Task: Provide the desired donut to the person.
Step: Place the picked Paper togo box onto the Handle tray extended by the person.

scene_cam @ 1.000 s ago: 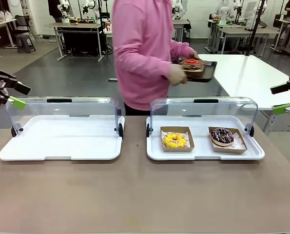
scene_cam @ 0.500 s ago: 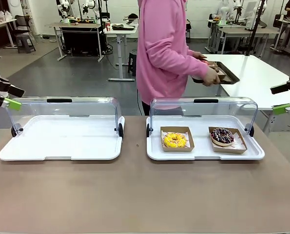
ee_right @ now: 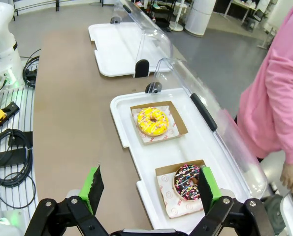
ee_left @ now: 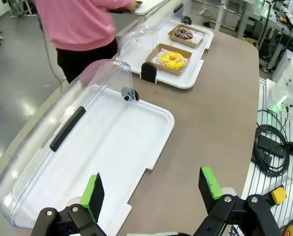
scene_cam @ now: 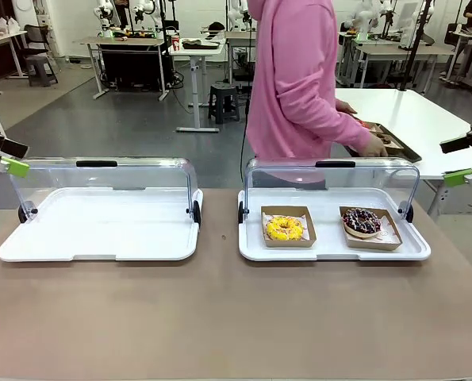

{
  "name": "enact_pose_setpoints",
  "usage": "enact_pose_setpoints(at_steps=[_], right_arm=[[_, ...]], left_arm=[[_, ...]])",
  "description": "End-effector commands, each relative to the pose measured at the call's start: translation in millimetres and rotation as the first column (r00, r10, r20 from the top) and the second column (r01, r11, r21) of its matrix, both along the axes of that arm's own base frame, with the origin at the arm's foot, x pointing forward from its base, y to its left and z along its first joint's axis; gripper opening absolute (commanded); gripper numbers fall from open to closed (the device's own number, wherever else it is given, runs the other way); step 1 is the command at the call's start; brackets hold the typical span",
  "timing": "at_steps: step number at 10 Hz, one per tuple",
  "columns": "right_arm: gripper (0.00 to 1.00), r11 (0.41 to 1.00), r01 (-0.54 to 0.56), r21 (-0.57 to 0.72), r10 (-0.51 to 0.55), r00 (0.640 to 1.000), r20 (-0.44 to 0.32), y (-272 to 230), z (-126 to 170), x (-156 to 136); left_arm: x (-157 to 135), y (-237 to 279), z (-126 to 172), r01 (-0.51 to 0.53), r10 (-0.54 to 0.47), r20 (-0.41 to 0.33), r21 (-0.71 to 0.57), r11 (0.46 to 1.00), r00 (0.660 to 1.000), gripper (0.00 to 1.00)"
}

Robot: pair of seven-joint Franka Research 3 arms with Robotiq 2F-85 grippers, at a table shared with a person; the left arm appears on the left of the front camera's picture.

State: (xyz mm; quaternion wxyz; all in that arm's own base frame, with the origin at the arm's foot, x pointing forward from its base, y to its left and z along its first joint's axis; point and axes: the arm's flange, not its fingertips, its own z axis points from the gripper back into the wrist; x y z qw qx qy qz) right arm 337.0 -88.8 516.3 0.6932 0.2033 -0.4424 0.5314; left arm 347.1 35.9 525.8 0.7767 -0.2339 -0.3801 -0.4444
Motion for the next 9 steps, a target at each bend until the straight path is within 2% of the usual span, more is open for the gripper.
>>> enact_pose_setpoints(at_steps=[1, 3, 6, 9], right_arm=[[1.0, 1.0, -0.009, 0.014, 0.009, 1.0, 0.017, 0.9, -1.3, 2.2], [1.0, 1.0, -0.009, 0.014, 0.009, 1.0, 0.017, 0.9, -1.3, 2.2], [1.0, 1.0, -0.009, 0.014, 0.009, 1.0, 0.017, 0.9, -1.3, 2.2], [1.0, 1.0, -0.009, 0.014, 0.009, 1.0, 0.017, 0.9, -1.3, 2.2]], left_arm=[[-8.7, -3.1, 1.0, -0.045, 0.045, -0.017, 0.016, 0.999, 0.999, 1.0], [-9.3, -1.8, 5.6, -0.057, 0.057, -0.02, 0.031, 0.998, 0.998, 1.0], [-8.7, -0.8, 11.3, -0.058, 0.058, 0.027, 0.029, 0.998, 0.998, 1.0], [-7.0, -2.9, 13.6, -0.064, 0.062, 0.043, 0.028, 0.998, 0.997, 1.0]])
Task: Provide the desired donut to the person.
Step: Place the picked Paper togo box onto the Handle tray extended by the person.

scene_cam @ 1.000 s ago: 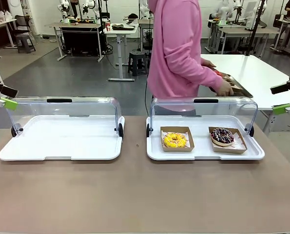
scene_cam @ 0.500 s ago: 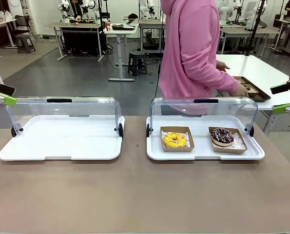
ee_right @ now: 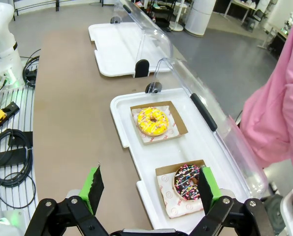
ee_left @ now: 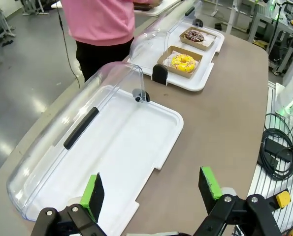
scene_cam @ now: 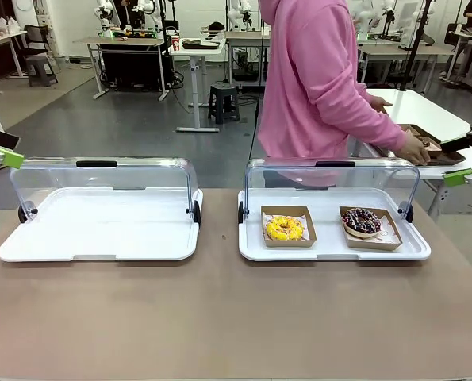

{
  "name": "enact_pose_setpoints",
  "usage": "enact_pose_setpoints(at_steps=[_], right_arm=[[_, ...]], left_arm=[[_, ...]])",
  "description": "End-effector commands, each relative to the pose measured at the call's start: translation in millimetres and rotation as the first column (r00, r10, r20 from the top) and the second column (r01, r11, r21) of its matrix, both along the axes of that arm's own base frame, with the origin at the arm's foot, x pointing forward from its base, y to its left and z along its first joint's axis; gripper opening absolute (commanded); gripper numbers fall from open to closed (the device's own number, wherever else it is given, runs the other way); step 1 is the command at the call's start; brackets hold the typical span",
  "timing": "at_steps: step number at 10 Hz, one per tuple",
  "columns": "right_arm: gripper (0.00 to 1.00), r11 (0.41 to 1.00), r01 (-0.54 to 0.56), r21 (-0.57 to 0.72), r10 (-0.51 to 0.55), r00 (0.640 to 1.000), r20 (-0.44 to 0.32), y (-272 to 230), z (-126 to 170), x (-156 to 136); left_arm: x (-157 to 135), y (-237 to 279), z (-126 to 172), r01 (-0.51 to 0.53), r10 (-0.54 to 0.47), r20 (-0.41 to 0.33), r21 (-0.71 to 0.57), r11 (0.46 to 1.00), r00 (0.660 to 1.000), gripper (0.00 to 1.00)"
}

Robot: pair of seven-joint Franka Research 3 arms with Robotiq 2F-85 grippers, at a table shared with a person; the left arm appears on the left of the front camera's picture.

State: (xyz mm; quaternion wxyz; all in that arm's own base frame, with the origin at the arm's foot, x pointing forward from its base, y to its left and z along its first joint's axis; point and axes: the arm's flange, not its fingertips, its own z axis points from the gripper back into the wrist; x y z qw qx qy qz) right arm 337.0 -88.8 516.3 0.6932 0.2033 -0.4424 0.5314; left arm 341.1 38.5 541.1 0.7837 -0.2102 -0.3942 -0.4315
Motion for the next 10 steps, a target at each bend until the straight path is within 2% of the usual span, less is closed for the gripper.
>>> enact_pose_setpoints(at_steps=[1, 2, 10], right_arm=[[1.0, 1.0, -0.009, 0.014, 0.009, 1.0, 0.017, 0.9, -1.3, 2.2], [1.0, 1.0, -0.009, 0.014, 0.009, 1.0, 0.017, 0.9, -1.3, 2.2], [1.0, 1.0, -0.009, 0.014, 0.009, 1.0, 0.017, 0.9, -1.3, 2.2]], left_arm=[[2.8, -14.6, 1.6, 0.084, -0.086, 0.077, 0.027, 0.996, 0.993, 1.0], [0.0, 0.0, 0.0, 0.0, 0.0, 0.0, 0.0, 1.0, 1.0, 1.0], [0.0, 0.0, 0.0, 0.0, 0.0, 0.0, 0.0, 1.0, 1.0, 1.0]])
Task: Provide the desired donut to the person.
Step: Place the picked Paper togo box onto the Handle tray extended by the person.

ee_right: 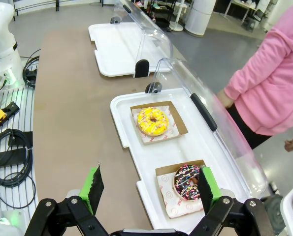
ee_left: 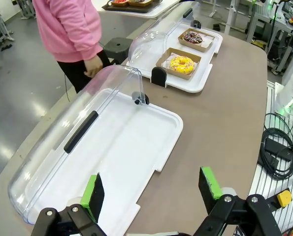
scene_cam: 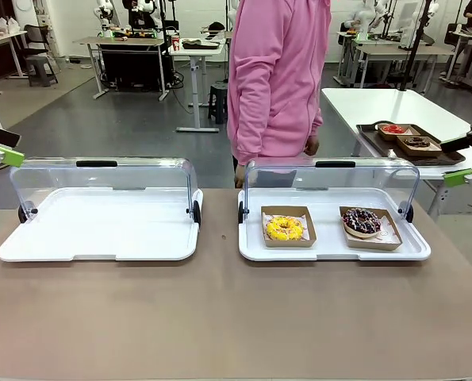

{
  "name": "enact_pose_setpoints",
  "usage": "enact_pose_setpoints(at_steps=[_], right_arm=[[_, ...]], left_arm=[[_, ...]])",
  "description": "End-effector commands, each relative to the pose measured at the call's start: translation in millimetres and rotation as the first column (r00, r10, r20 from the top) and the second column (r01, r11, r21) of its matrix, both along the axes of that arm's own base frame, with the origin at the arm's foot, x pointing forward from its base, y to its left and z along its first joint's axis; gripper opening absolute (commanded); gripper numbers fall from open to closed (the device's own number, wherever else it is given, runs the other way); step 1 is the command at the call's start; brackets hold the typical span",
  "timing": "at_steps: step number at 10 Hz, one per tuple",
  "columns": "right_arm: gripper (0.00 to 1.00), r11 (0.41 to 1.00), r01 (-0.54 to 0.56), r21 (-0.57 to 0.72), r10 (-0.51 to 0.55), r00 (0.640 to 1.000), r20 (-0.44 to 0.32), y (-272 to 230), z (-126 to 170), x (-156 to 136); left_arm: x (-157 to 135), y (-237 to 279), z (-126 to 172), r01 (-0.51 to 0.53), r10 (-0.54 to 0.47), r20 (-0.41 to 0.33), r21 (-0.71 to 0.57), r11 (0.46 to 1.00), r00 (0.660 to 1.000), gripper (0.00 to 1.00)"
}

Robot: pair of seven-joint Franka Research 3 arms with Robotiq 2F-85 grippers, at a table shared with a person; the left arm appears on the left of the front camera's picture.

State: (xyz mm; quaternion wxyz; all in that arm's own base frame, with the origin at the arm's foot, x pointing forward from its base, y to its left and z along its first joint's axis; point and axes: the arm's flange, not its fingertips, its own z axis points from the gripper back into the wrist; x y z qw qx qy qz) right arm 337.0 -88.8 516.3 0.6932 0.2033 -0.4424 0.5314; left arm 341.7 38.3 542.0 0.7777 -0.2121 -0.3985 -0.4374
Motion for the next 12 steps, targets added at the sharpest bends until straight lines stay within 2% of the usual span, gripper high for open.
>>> enact_pose_setpoints(at_steps=[1, 12], right_arm=[[1.0, 1.0, -0.009, 0.014, 0.009, 1.0, 0.017, 0.9, -1.3, 2.2], [1.0, 1.0, -0.009, 0.014, 0.009, 1.0, 0.017, 0.9, -1.3, 2.2]], left_arm=[[-0.6, 0.2, -0.9, -0.014, 0.014, -0.012, 0.005, 1.0, 1.0, 1.0], [-0.6, 0.2, -0.9, -0.014, 0.014, -0.012, 0.005, 1.0, 1.0, 1.0]])
